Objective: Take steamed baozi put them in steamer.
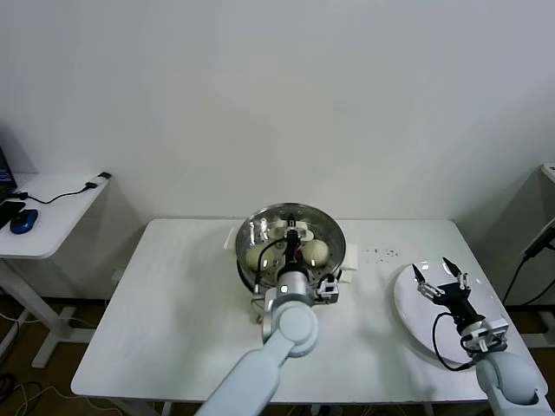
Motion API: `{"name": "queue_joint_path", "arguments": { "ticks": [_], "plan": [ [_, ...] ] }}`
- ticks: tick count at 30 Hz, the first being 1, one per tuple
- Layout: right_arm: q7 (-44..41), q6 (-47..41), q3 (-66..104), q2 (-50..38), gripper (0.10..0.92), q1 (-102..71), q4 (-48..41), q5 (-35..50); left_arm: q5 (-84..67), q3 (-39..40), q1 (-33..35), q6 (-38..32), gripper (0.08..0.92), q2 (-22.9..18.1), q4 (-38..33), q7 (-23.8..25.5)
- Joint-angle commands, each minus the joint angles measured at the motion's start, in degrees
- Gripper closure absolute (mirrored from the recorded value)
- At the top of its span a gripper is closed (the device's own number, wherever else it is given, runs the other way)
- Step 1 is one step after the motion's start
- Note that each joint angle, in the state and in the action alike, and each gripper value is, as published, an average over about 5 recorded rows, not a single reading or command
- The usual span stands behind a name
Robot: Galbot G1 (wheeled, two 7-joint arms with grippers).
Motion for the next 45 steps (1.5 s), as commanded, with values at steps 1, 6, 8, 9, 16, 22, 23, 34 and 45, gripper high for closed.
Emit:
{"name": "queue_joint_path", "arguments": {
  "ticks": [1,6,8,9,16,22,23,34,45],
  "plan": [
    [-0.08,0.03,0.16,0.12,0.203,0.08,-0.11,-0.02,-0.1,0.04,0.4,0.05,0.854,0.02,0.27,0.3],
    [-0.16,0.05,0.24,0.22,0.203,0.13,-0.1,-0.02,-0.2,-0.17,0.52,-0.38,0.854,-0.15,0.39,0.29],
    [-0.21,0.06,0.29,0.3,0.203,0.12,-0.09,-0.03,-0.08,-0.19,0.52,-0.49,0.849,0.01,0.16,0.28],
    [-0.24,0.06,0.33,0.33,0.203,0.11,-0.09,-0.03,-0.01,-0.18,0.53,-0.48,0.836,0.14,-0.07,0.3],
    [-0.36,0.0,0.7,0.45,0.203,0.12,-0.26,-0.1,0.25,0.32,1.43,-0.18,0.659,2.2,-5.34,2.18],
    [-0.16,-0.67,1.09,0.47,0.203,0.14,-0.19,-0.24,-0.04,0.4,3.67,0.1,0.486,5.57,-11.69,4.08],
    [0.02,-0.89,1.17,0.49,0.203,0.16,-0.14,-0.48,-0.31,0.3,4.32,0.13,0.46,6.4,-12.83,4.23],
    [0.68,-4.63,1.67,0.48,0.203,0.18,1.47,-1.97,-12.5,-4.65,15.07,-1.76,0.186,15.51,-27.42,-4.42],
    [2.02,-6.55,3.78,2.86,0.203,-1.5,4.64,-2.32,-52.49,-29.16,27.91,-26.25,0.177,18.35,-33.05,-28.32]
  ]
}}
